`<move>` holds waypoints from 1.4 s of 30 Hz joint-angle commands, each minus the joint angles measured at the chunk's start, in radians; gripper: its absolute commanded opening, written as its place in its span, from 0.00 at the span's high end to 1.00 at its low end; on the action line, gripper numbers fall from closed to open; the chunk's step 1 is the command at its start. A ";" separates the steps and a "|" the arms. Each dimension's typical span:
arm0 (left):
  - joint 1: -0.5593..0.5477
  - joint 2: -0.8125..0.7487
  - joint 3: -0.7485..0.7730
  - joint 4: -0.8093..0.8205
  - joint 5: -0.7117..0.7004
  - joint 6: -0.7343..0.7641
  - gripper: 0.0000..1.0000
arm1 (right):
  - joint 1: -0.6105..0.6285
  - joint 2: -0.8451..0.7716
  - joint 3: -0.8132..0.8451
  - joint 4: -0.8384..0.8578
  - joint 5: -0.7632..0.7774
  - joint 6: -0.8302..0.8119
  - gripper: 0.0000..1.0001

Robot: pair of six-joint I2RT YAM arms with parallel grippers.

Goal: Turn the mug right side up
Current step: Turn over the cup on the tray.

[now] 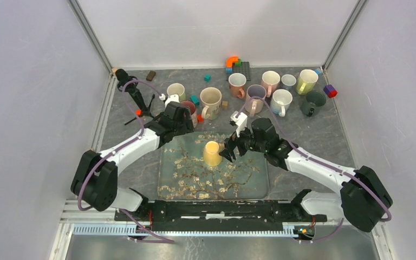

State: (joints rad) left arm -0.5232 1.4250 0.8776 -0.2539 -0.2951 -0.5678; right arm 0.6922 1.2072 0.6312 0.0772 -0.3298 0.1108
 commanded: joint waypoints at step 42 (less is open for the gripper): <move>0.005 -0.311 0.113 -0.189 0.290 0.022 0.01 | 0.290 0.077 0.027 -0.034 -0.018 0.012 0.02</move>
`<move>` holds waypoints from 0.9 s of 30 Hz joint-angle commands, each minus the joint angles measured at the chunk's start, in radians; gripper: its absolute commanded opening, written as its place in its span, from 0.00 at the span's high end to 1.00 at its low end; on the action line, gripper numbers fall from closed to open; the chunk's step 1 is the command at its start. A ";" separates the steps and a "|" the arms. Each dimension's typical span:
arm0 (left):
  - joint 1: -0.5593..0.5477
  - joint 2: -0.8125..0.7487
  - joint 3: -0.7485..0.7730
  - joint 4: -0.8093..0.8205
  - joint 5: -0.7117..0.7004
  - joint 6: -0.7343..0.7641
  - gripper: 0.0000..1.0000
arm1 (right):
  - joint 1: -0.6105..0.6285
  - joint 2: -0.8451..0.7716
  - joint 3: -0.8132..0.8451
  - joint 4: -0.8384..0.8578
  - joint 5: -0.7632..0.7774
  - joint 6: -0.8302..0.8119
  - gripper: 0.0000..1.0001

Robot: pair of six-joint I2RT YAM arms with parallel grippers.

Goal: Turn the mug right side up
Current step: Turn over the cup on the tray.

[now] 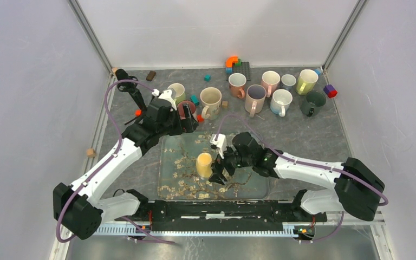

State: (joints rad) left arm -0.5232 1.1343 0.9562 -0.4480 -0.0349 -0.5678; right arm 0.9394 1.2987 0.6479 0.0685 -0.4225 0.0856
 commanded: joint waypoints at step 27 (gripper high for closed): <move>0.005 -0.073 0.027 -0.051 0.026 0.016 0.00 | 0.143 0.178 0.229 -0.246 0.403 -0.026 0.43</move>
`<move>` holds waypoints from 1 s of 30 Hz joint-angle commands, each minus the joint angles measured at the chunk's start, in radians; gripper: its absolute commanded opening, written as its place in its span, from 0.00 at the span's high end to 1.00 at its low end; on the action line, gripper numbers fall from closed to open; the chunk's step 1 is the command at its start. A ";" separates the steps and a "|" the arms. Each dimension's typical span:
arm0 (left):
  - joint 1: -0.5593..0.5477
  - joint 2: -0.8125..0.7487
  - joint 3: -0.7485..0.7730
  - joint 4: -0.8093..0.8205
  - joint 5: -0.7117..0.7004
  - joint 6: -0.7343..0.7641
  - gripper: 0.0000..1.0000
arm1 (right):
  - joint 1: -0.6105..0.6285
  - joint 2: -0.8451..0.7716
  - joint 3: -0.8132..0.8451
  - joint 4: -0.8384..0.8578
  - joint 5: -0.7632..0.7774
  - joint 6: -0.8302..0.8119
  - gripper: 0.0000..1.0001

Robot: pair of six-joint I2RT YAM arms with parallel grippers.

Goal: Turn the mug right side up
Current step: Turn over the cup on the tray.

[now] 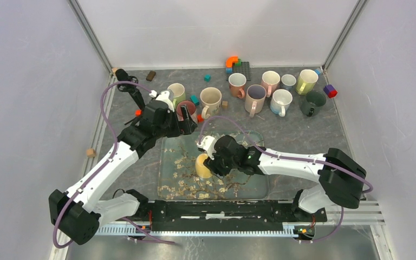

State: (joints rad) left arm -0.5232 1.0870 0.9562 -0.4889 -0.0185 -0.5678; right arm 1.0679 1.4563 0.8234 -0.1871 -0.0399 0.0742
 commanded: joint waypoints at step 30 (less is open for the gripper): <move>0.005 -0.045 0.030 -0.025 0.008 0.012 0.00 | 0.029 0.067 0.068 0.007 0.063 -0.002 0.66</move>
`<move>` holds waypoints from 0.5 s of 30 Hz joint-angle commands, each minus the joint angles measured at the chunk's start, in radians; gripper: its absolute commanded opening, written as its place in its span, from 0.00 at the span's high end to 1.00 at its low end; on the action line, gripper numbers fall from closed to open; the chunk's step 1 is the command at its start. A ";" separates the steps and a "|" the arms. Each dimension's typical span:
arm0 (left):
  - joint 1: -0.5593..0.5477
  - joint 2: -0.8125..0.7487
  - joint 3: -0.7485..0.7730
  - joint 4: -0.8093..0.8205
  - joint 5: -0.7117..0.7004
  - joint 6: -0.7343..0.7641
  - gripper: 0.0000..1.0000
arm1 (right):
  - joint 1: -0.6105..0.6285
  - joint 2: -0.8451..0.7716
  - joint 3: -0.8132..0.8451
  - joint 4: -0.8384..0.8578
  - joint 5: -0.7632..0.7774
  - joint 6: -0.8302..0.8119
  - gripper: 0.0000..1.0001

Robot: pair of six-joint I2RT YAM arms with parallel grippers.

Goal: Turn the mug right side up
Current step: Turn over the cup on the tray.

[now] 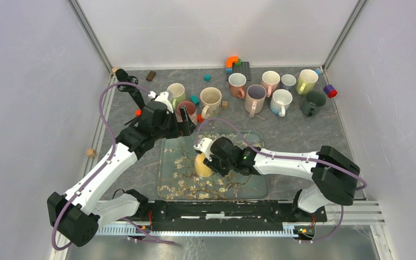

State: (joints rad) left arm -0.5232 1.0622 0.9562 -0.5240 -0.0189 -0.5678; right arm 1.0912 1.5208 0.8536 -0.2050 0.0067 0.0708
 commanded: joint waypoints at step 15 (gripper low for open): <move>0.007 -0.066 0.028 -0.001 0.052 -0.029 0.00 | -0.009 -0.119 0.023 0.090 0.006 0.071 1.00</move>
State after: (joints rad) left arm -0.5224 1.0283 0.9562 -0.5301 -0.0051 -0.5686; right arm 1.0916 1.5002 0.8539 -0.2146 0.0231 0.0978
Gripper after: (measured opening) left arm 0.993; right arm 0.211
